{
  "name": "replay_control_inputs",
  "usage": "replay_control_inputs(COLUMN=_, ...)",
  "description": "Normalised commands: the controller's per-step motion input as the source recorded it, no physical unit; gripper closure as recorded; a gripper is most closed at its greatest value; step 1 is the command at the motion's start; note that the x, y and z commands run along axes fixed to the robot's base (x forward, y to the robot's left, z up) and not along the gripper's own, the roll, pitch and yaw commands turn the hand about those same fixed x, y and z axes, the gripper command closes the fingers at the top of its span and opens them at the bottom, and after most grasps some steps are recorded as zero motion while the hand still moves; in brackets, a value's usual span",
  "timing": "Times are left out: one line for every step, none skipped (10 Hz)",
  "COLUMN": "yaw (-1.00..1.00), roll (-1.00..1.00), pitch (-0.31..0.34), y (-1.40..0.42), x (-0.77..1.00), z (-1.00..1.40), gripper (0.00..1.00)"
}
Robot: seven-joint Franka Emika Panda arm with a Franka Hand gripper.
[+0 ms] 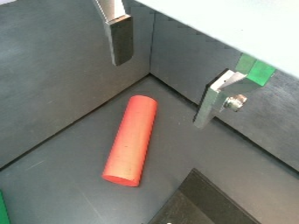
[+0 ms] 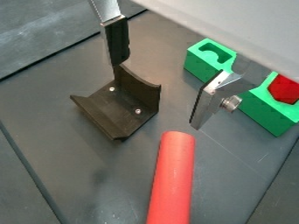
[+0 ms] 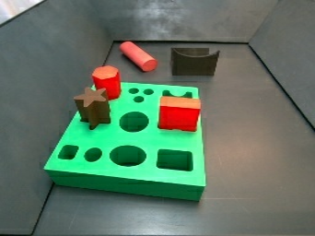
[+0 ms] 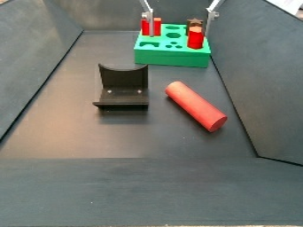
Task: Pick up the oval object. Move up. Place the oval object on the fixture. Regrasp the oval object. Move to above the board. Insert the oval object.
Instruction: Pick up the oval object.
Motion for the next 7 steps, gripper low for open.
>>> replay_control_inputs(yaw=0.15, roll=0.03, pitch=-0.046, y=0.0, x=-0.18, z=-0.25, gripper=0.0)
replay_control_inputs(yaw=0.58, roll=0.0, pitch=-0.077, y=0.21, x=0.0, z=-0.46, gripper=0.0)
replay_control_inputs(yaw=0.67, roll=-0.01, pitch=-0.114, y=0.13, x=0.0, z=-0.47, gripper=0.0)
replay_control_inputs(yaw=0.86, roll=-0.06, pitch=-0.151, y=0.18, x=0.07, z=-0.5, gripper=0.0)
replay_control_inputs(yaw=0.96, roll=-0.11, pitch=-0.21, y=0.09, x=0.0, z=-0.48, gripper=0.0)
replay_control_inputs(yaw=0.94, roll=-0.08, pitch=-0.183, y=0.1, x=0.0, z=-0.43, gripper=0.0)
replay_control_inputs(yaw=0.93, roll=-0.02, pitch=-0.149, y=0.13, x=0.0, z=-0.47, gripper=0.0)
